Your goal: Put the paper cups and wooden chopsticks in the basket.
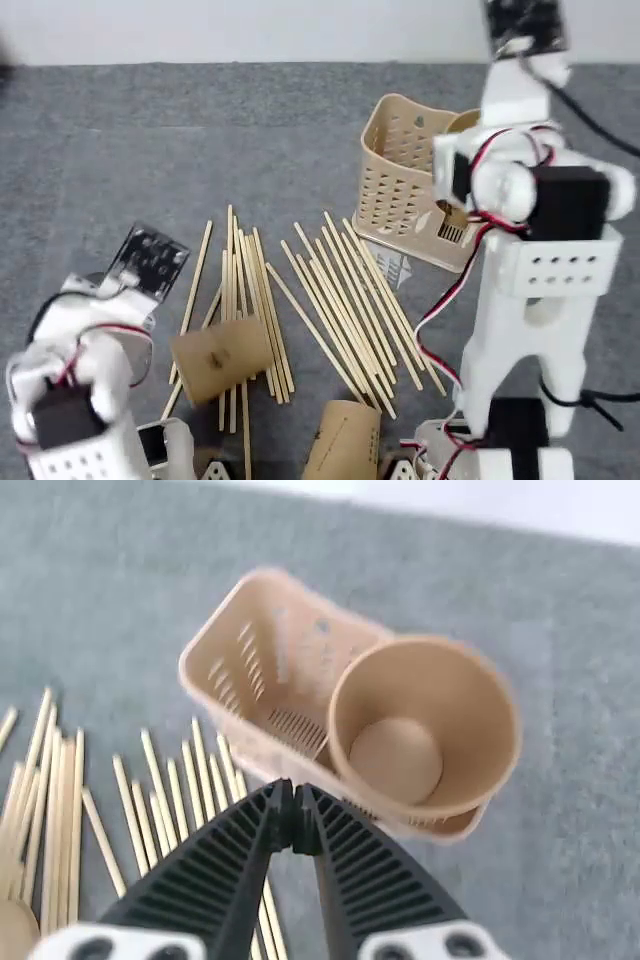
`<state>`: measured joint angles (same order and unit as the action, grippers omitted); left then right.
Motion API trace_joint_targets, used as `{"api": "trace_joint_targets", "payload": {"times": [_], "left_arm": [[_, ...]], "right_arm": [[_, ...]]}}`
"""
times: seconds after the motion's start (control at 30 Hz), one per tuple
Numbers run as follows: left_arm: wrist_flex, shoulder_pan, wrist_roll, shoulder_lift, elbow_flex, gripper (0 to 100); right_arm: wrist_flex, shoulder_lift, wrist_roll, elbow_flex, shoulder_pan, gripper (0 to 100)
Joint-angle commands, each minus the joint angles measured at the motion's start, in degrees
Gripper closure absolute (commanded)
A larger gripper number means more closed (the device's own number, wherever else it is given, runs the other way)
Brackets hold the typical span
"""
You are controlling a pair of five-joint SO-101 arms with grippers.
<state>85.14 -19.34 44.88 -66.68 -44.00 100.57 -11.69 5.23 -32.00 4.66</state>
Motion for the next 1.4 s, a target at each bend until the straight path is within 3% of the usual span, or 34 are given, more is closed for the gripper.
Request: {"api": "trace_joint_targets", "payload": {"times": [0.0, 0.1, 0.33, 0.63, 0.87, 1.2, 1.37], "left_arm": [[6.77, -0.09, 10.73, 7.21, 7.43, 83], [10.46, -0.09, 16.88, 8.09, 7.34, 77], [14.07, -0.26, 30.24, 8.09, -2.95, 77], [8.26, -0.88, 31.47, 8.00, -9.36, 77], [4.57, -7.65, 30.51, 8.00, -8.40, 77], [-7.47, -21.63, 20.48, 8.09, -8.66, 77], [-7.56, -25.85, 20.04, 8.35, -8.84, 77]], "right_arm": [[2.07, -4.88, 0.44, 5.01, -0.04, 99.1], [1.98, -6.64, 0.53, 8.70, -0.22, 99.1], [1.98, -8.22, 0.53, 13.98, -0.22, 99.1], [2.07, -8.84, 0.53, 22.86, 3.03, 99.1], [2.33, -9.36, 0.35, 26.02, 7.52, 99.1], [2.33, -30.20, -0.53, 43.87, 30.20, 99.1], [2.33, -39.08, -8.18, 53.63, 44.00, 99.1]]}}
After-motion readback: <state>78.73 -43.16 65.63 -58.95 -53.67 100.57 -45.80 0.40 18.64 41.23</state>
